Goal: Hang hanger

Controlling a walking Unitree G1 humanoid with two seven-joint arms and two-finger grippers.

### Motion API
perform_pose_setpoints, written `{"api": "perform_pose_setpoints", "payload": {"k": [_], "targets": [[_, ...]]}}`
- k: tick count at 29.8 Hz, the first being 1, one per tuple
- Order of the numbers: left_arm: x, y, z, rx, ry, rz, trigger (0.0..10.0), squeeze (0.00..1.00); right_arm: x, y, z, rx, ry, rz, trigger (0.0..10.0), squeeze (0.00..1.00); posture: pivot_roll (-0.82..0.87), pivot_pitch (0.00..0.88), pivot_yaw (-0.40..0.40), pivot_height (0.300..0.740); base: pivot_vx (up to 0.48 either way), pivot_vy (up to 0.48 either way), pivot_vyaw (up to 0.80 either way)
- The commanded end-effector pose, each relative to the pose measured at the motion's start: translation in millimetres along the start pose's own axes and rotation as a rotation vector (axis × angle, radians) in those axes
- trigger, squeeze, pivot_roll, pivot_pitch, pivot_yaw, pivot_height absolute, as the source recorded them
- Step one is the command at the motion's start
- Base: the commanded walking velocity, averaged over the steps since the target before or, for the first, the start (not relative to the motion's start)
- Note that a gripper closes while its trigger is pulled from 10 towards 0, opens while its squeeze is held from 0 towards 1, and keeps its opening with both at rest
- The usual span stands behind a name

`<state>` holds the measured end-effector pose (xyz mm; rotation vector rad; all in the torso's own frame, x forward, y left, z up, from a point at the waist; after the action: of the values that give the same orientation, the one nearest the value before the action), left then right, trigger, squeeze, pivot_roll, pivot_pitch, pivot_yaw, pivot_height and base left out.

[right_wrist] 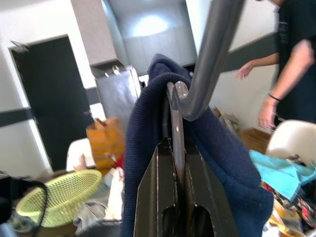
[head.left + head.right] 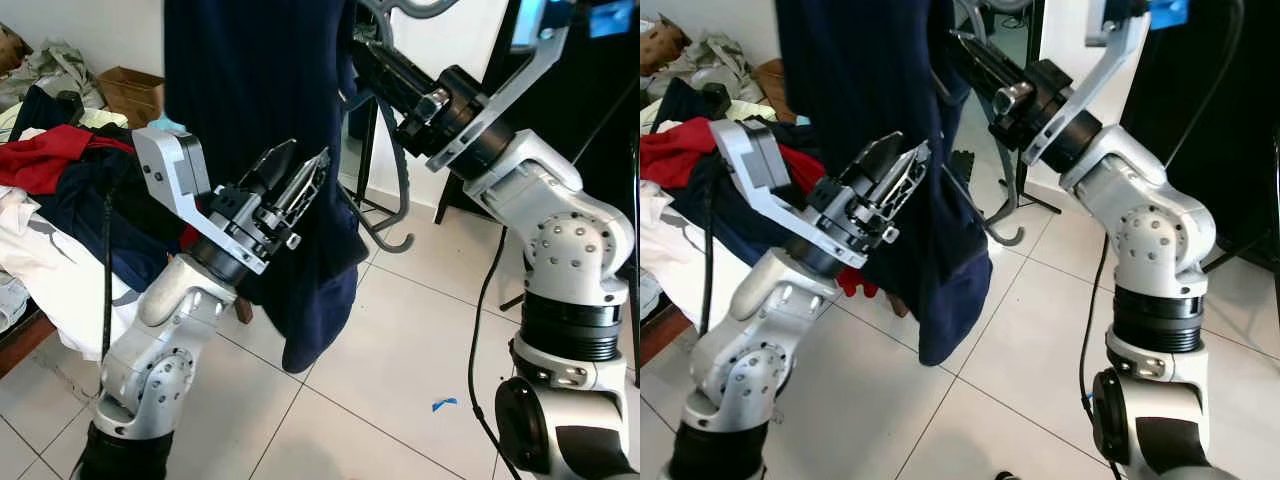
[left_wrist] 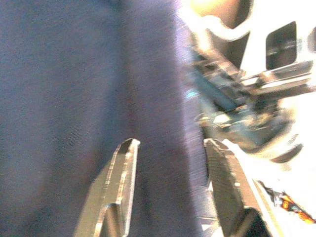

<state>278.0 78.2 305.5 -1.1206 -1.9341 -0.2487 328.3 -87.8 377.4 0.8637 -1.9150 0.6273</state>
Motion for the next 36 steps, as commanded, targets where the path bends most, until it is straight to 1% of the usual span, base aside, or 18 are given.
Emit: {"api": "perform_pose_setpoints", "payload": {"k": [1,2,5,6,7,8,11,12,13,14,17,23,27,28,30,31,35,36], "targets": [[-2,-0.3,2.5,0.011,0.011,0.000,10.0,0.64,3,2.0,-3.3,-0.007,-0.029,0.024,10.0,0.00,-0.05,0.119,0.027,0.740,0.000,0.000,0.00],[-2,1.0,3.0,0.021,0.013,-0.020,10.0,1.00,-2,0.1,-5.4,-0.027,-0.016,0.029,10.0,0.00,-0.05,0.118,0.025,0.740,0.000,0.000,0.00],[0,2.6,2.9,0.033,0.007,-0.033,10.0,1.00,-5,-1.1,-6.8,-0.038,-0.008,0.030,10.0,0.00,-0.05,0.118,0.024,0.740,0.000,0.000,0.00],[2,3.0,2.5,0.037,0.004,-0.041,10.0,0.92,-6,-1.8,-7.6,-0.043,-0.003,0.032,10.0,0.00,-0.04,0.118,0.023,0.740,0.000,0.000,0.00],[2,3.0,2.5,0.037,0.004,-0.041,10.0,0.92,-6,-1.8,-7.6,-0.043,-0.003,0.032,10.0,0.00,-0.04,0.118,0.023,0.740,0.000,0.000,0.00],[1,4.0,1.9,0.047,0.011,-0.051,10.0,0.00,-7,-1.6,-8.3,-0.044,0.000,0.032,10.0,0.00,-0.05,0.119,0.024,0.740,0.000,0.000,0.00],[-2,8.7,0.9,0.084,0.034,-0.085,10.0,0.00,-8,0.4,-9.5,-0.037,0.002,0.030,10.0,0.00,-0.05,0.119,0.024,0.740,0.000,0.000,0.00],[-7,16.1,0.3,0.134,0.064,-0.144,10.0,0.00,-8,4.5,-10.4,-0.018,0.001,0.030,10.0,0.00,-0.05,0.119,0.024,0.740,0.000,0.000,0.00],[-7,16.1,0.3,0.134,0.064,-0.144,10.0,0.00,-8,4.5,-10.4,-0.018,0.001,0.030,10.0,0.00,-0.05,0.119,0.024,0.740,0.000,0.000,0.00],[-8,20.2,0.3,0.160,0.073,-0.168,10.0,0.00,-8,7.3,-10.5,-0.005,0.000,0.029,10.0,0.00,-0.05,0.119,0.027,0.740,0.000,0.000,0.00],[-9,22.6,0.3,0.175,0.078,-0.182,10.0,0.00,-8,9.2,-10.6,0.003,-0.001,0.029,10.0,0.00,-0.05,0.119,0.027,0.740,0.000,0.000,0.00],[-7,33.8,-2.5,0.244,0.070,-0.237,10.0,0.00,-3,22.4,-10.5,0.067,-0.034,0.025,10.0,0.00,-0.06,0.119,0.030,0.740,0.000,0.000,0.00],[-7,35.9,-3.3,0.252,0.070,-0.250,10.0,0.00,0,26.4,-10.4,0.087,-0.046,0.023,10.0,0.00,-0.06,0.118,0.032,0.740,0.000,0.000,0.00],[-7,36.7,-3.9,0.255,0.070,-0.254,6.8,0.00,1,27.9,-10.4,0.093,-0.050,0.023,10.0,0.00,-0.06,0.118,0.033,0.740,0.000,0.000,0.00],[-7,36.7,-3.9,0.255,0.070,-0.254,6.8,0.00,1,27.9,-10.4,0.093,-0.050,0.023,10.0,0.00,-0.06,0.118,0.033,0.740,0.000,0.000,0.00],[-6,36.7,-5.0,0.256,0.066,-0.258,0.0,0.00,0,28.1,-10.2,0.091,-0.046,0.024,10.0,0.00,-0.06,0.118,0.034,0.740,0.000,0.000,0.00],[-4,35.5,-6.9,0.256,0.054,-0.261,0.0,0.00,-4,25.8,-10.1,0.068,-0.029,0.030,10.0,0.00,-0.06,0.118,0.034,0.740,0.000,0.000,0.00],[-3,34.2,-8.0,0.254,0.047,-0.264,0.0,0.00,-9,22.6,-10.7,0.042,-0.004,0.038,10.0,0.00,-0.05,0.117,0.033,0.740,0.000,0.000,0.00]]}}
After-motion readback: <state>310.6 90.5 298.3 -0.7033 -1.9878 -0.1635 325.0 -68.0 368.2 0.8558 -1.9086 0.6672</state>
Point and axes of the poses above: a point about 5 cm out from each wrist's last joint towards the gripper, its own z axis pointing back from the gripper into the wrist, its own x axis along the axis of the wrist's last joint, y = z × x, the point moved 3 cm from there along -z, pointing out of the wrist towards the gripper, and after that the axes turned 9 degrees about z, right-handed, at the moved point
